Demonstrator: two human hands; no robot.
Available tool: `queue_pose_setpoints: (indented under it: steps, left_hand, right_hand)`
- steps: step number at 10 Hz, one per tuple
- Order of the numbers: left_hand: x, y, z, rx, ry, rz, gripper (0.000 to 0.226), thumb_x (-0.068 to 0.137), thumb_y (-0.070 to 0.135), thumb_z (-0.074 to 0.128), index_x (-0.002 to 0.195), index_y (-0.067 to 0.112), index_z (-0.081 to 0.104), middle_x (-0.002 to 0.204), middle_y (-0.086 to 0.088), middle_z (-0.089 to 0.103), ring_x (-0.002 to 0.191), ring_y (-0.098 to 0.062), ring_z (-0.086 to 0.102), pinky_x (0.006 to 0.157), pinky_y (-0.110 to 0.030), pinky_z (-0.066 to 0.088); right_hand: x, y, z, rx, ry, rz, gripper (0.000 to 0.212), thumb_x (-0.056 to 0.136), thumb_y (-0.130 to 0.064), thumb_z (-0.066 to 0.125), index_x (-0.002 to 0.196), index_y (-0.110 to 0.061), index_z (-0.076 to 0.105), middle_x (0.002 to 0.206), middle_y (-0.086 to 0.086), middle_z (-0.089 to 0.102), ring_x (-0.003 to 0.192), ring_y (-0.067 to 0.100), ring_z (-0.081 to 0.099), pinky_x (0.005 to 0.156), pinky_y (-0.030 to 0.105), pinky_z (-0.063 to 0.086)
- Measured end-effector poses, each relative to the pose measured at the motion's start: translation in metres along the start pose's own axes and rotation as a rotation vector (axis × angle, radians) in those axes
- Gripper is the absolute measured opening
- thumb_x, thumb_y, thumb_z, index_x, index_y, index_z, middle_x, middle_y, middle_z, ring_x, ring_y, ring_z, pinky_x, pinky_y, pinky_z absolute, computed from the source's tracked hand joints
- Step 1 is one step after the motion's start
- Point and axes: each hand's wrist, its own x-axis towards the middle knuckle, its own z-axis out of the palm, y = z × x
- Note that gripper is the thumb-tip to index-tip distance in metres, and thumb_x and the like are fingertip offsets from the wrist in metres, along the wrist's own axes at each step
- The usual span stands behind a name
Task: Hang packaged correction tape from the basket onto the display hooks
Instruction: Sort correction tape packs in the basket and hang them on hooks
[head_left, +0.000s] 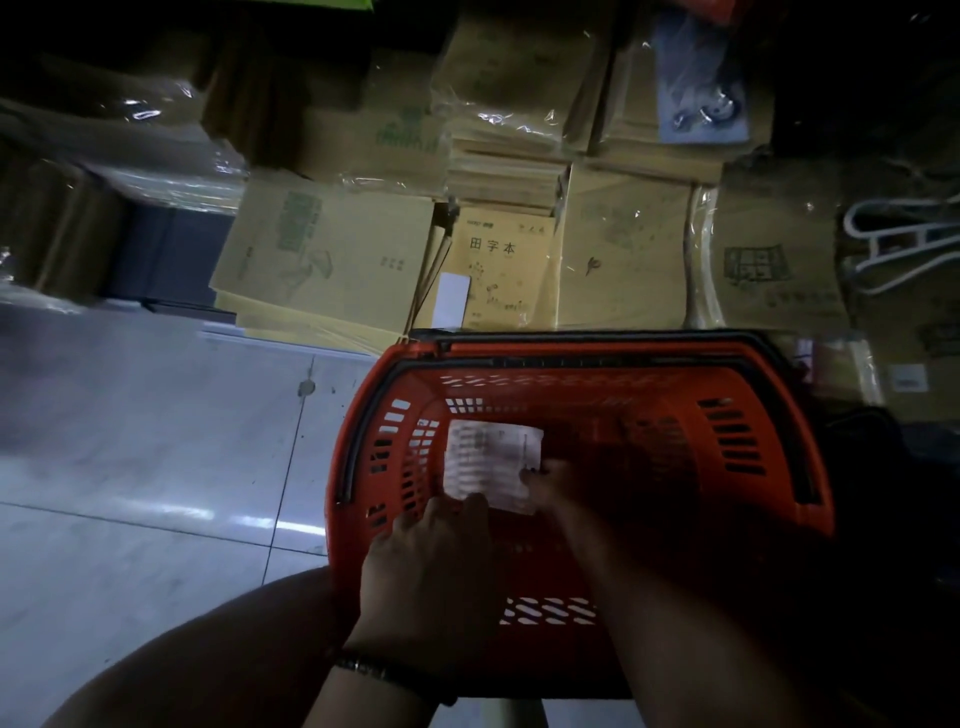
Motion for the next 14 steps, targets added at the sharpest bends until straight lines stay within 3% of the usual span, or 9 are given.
queue_pose_setpoints:
  steps: [3,4,6,7,8,9,10,12,14]
  left_hand:
    - [0.014,-0.026,0.024,0.071,0.157,-0.074,0.050,0.094,0.058,0.050,0.139,0.035,0.052,0.130,0.001,0.068,0.114,-0.029,0.070,0.091,-0.051,0.061]
    - [0.011,-0.028,0.022,0.012,0.119,-0.072,0.058,0.094,0.061,0.051,0.143,0.031,0.048,0.138,-0.002,0.064,0.119,-0.029,0.069,0.096,-0.050,0.059]
    - [-0.019,0.003,0.014,-0.193,0.290,0.008,0.063,0.103,0.051,0.052,0.157,0.035,0.024,0.162,-0.003,0.043,0.138,-0.026,0.056,0.109,-0.050,0.053]
    - [-0.047,0.019,0.006,-0.295,0.449,0.078,0.079,0.092,0.063,0.054,0.158,0.028,0.030,0.160,-0.002,0.046,0.138,-0.022,0.055,0.112,-0.046,0.051]
    - [-0.082,0.024,-0.007,-0.356,0.708,0.171,0.076,0.085,0.066,0.048,0.148,0.026,0.052,0.142,0.003,0.062,0.123,-0.019,0.064,0.098,-0.037,0.056]
    - [-0.117,0.030,-0.022,-0.483,0.877,0.280,0.049,0.093,0.046,0.058,0.141,0.050,0.057,0.133,0.030,0.064,0.121,0.010,0.060,0.099,-0.016,0.049]
    - [-0.149,0.041,-0.050,-0.651,0.919,0.318,0.044,0.100,0.026,0.066,0.127,0.060,0.057,0.113,0.039,0.066,0.108,0.022,0.059,0.087,0.000,0.043]
    - [-0.210,0.066,-0.123,-0.949,0.776,0.446,0.033,0.094,0.042,0.076,0.120,0.022,0.073,0.110,-0.001,0.081,0.105,-0.021,0.077,0.093,-0.049,0.062]
    - [-0.275,0.088,-0.194,-1.043,0.692,0.573,0.026,0.096,0.023,0.075,0.121,0.015,0.073,0.111,-0.004,0.082,0.106,-0.025,0.078,0.088,-0.046,0.065]
  right_hand:
    - [-0.082,-0.025,-0.037,0.182,0.024,-0.175,0.019,0.098,-0.022,0.062,0.108,-0.009,0.071,0.097,0.009,0.074,0.091,0.032,0.071,0.080,0.042,0.055]
    - [-0.130,-0.044,-0.055,0.239,-0.007,-0.276,0.014,0.098,-0.019,0.063,0.103,-0.007,0.070,0.098,0.015,0.075,0.090,0.033,0.072,0.078,0.043,0.058]
    - [-0.221,-0.084,-0.088,0.247,0.085,-0.519,0.027,0.089,-0.020,0.070,0.069,-0.010,0.056,0.055,-0.009,0.053,0.053,0.009,0.052,0.053,0.028,0.043]
    - [-0.265,-0.096,-0.099,0.262,0.086,-0.610,0.039,0.075,-0.042,0.069,0.076,-0.006,0.054,0.063,0.009,0.059,0.065,0.034,0.067,0.059,0.052,0.060]
    - [-0.313,-0.105,-0.117,0.270,0.086,-0.777,0.040,0.080,-0.048,0.065,0.081,-0.008,0.061,0.071,0.011,0.066,0.068,0.030,0.067,0.062,0.051,0.055]
    - [-0.365,-0.114,-0.138,0.219,0.063,-0.958,0.036,0.095,-0.059,0.053,0.090,-0.026,0.068,0.081,-0.001,0.069,0.078,0.018,0.069,0.072,0.052,0.057]
    - [-0.402,-0.122,-0.163,-0.026,0.121,-1.171,0.017,0.104,-0.043,0.051,0.109,-0.041,0.067,0.104,-0.018,0.064,0.097,0.002,0.065,0.088,0.039,0.056]
    - [-0.466,-0.144,-0.223,-0.689,0.412,-1.485,0.086,0.090,-0.038,0.073,0.160,-0.038,0.024,0.164,-0.016,0.006,0.153,0.013,0.017,0.119,0.034,0.039]
    - [-0.524,-0.183,-0.270,-0.896,0.680,-1.661,0.105,0.087,-0.050,0.074,0.166,-0.026,0.009,0.172,-0.010,-0.018,0.160,0.017,-0.009,0.126,0.044,0.028]
